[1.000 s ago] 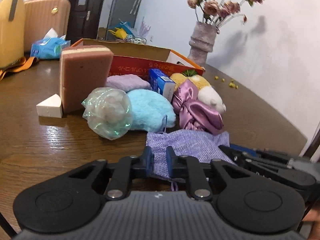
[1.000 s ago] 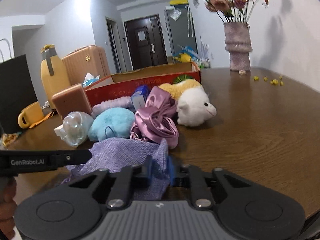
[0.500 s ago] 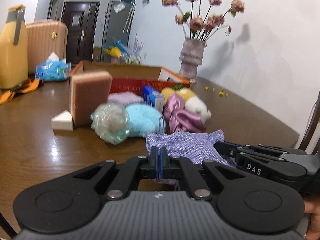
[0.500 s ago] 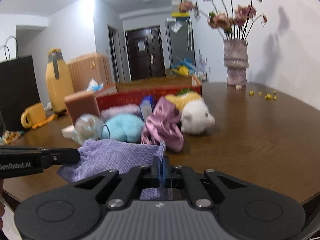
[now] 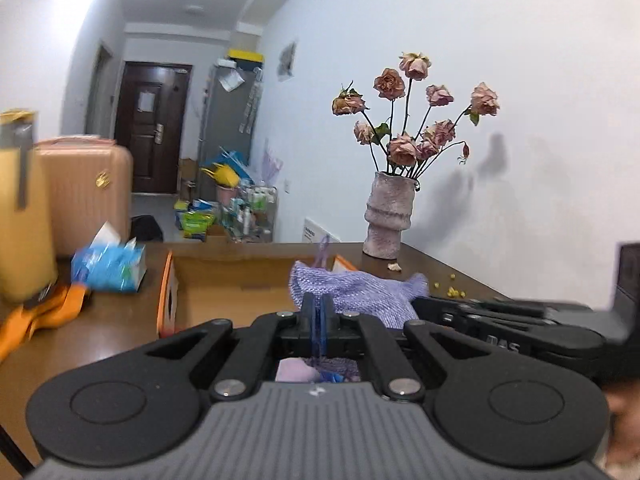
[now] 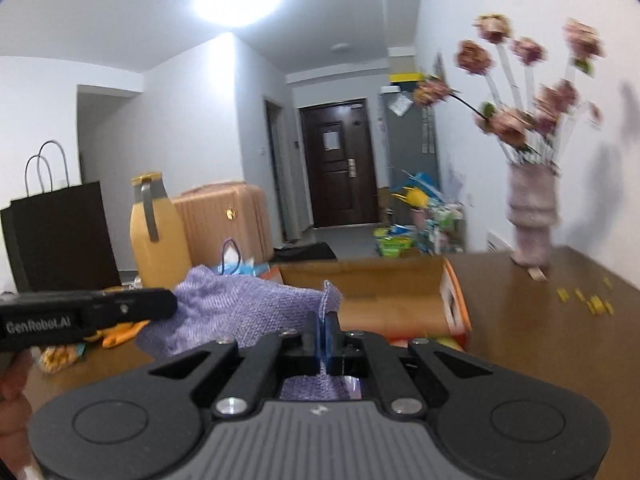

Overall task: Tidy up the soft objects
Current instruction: 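Carry the purple pouch over the cardboard box with the right gripper, then open the right gripper to drop the purple pouch into the box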

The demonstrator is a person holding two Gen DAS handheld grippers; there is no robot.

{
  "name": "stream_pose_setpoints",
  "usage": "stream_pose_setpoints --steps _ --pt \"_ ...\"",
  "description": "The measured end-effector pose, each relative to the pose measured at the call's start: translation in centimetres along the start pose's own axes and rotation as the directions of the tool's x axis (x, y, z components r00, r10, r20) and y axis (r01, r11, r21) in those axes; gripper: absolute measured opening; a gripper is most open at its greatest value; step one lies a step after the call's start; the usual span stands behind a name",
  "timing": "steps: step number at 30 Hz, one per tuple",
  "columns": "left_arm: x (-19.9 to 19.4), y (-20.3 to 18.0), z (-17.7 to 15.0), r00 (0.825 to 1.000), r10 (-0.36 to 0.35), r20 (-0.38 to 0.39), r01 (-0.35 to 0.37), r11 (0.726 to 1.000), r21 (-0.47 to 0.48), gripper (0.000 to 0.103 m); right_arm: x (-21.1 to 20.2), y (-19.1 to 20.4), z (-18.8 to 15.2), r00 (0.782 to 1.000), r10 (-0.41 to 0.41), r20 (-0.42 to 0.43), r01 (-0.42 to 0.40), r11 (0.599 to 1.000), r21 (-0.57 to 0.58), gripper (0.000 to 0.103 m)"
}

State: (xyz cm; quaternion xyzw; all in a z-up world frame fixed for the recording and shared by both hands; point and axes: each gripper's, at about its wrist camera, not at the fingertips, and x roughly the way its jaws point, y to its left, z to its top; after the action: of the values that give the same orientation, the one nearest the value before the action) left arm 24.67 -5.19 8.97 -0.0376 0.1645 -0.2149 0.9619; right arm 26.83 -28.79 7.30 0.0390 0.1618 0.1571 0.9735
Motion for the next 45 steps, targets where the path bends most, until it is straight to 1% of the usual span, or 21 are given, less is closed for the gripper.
stream_pose_setpoints --steps 4,7,10,12,13,14,16,17,18,19,20,24,26,30,34,35,38,40,42,44,45 --pt "7.7 4.7 5.2 0.993 0.079 -0.084 -0.077 0.997 0.026 0.003 10.0 -1.5 5.9 0.994 0.026 -0.110 -0.026 1.000 0.007 0.002" --pt "15.2 8.8 6.6 0.971 0.137 -0.194 -0.135 0.991 0.024 0.003 18.7 -1.9 7.8 0.976 0.002 -0.219 -0.006 1.000 -0.020 0.002" --pt "21.6 11.5 6.0 0.937 0.221 -0.272 -0.207 0.975 0.080 0.003 27.2 -2.8 7.7 0.937 0.001 -0.350 0.008 1.000 0.026 0.002" --pt "25.3 13.1 5.0 0.905 0.265 -0.334 -0.239 0.964 0.118 0.003 32.0 -3.6 7.0 0.904 0.017 -0.427 0.020 0.997 0.081 0.002" --pt "26.8 13.8 4.7 0.897 0.263 -0.356 -0.233 0.964 0.125 0.003 33.8 -3.8 6.5 0.888 0.008 -0.460 0.034 0.996 0.084 0.003" --pt "27.6 14.3 4.2 0.891 0.261 -0.372 -0.227 0.965 0.135 0.003 34.9 -3.8 5.9 0.880 0.000 -0.474 0.043 0.996 0.080 0.004" --pt "29.0 14.7 3.6 0.875 0.299 -0.381 -0.257 0.953 0.160 0.005 36.8 -3.9 4.9 0.859 -0.009 -0.511 0.056 0.996 0.076 0.012" --pt "29.3 15.0 3.5 0.875 0.303 -0.377 -0.255 0.952 0.172 0.007 37.1 -3.8 4.6 0.859 -0.006 -0.511 0.056 0.995 0.082 0.015" --pt "29.3 15.3 3.4 0.880 0.296 -0.372 -0.247 0.953 0.173 0.009 37.2 -4.0 4.5 0.862 -0.005 -0.506 0.059 0.994 0.091 0.016" --pt "29.3 15.6 3.5 0.884 0.286 -0.369 -0.240 0.957 0.166 0.014 37.1 -4.2 4.6 0.865 0.006 -0.501 0.052 0.993 0.102 0.021" --pt "29.2 15.8 3.6 0.886 0.276 -0.373 -0.233 0.960 0.157 0.020 37.0 -4.3 4.7 0.866 0.011 -0.500 0.049 0.993 0.107 0.021" --pt "27.7 15.5 4.7 0.897 0.285 -0.338 -0.242 0.956 0.164 0.027 34.8 -5.4 6.4 0.886 0.009 -0.464 0.043 0.994 0.101 0.021" --pt "26.1 15.3 5.6 0.907 0.287 -0.309 -0.248 0.955 0.160 0.042 32.7 -5.7 7.6 0.900 0.003 -0.435 0.039 0.995 0.089 0.026" --pt "21.9 14.2 7.3 0.923 0.300 -0.241 -0.263 0.949 0.174 0.049 26.9 -6.6 10.2 0.931 -0.007 -0.365 0.035 0.997 0.069 0.037" --pt "16.9 12.6 8.7 0.933 0.321 -0.161 -0.294 0.940 0.172 0.066 20.3 -7.3 12.1 0.957 -0.035 -0.287 0.053 0.997 0.053 0.043" --pt "15.6 12.1 8.9 0.936 0.323 -0.141 -0.298 0.938 0.176 0.067 18.9 -7.3 12.4 0.963 -0.047 -0.266 0.062 0.997 0.046 0.046" --pt "12.0 10.7 9.4 0.939 0.331 -0.098 -0.310 0.933 0.180 0.075 14.5 -7.3 12.7 0.976 -0.077 -0.203 0.083 0.996 0.025 0.052" --pt "9.9 9.9 9.4 0.937 0.342 -0.076 -0.326 0.930 0.173 0.077 11.7 -7.0 12.5 0.981 -0.096 -0.168 0.098 0.995 0.005 0.055" --pt "7.6 9.1 8.9 0.935 0.351 -0.050 -0.340 0.928 0.155 0.080 9.1 -6.4 11.9 0.985 -0.116 -0.128 0.114 0.993 -0.018 0.065" --pt "5.4 8.2 8.0 0.933 0.360 -0.017 -0.354 0.926 0.132 0.083 6.4 -5.6 10.6 0.987 -0.135 -0.087 0.132 0.990 -0.043 0.082" --pt "4.3 7.7 7.3 0.931 0.364 0.002 -0.361 0.924 0.127 0.084 4.9 -5.1 9.8 0.988 -0.140 -0.067 0.135 0.989 -0.064 0.083"
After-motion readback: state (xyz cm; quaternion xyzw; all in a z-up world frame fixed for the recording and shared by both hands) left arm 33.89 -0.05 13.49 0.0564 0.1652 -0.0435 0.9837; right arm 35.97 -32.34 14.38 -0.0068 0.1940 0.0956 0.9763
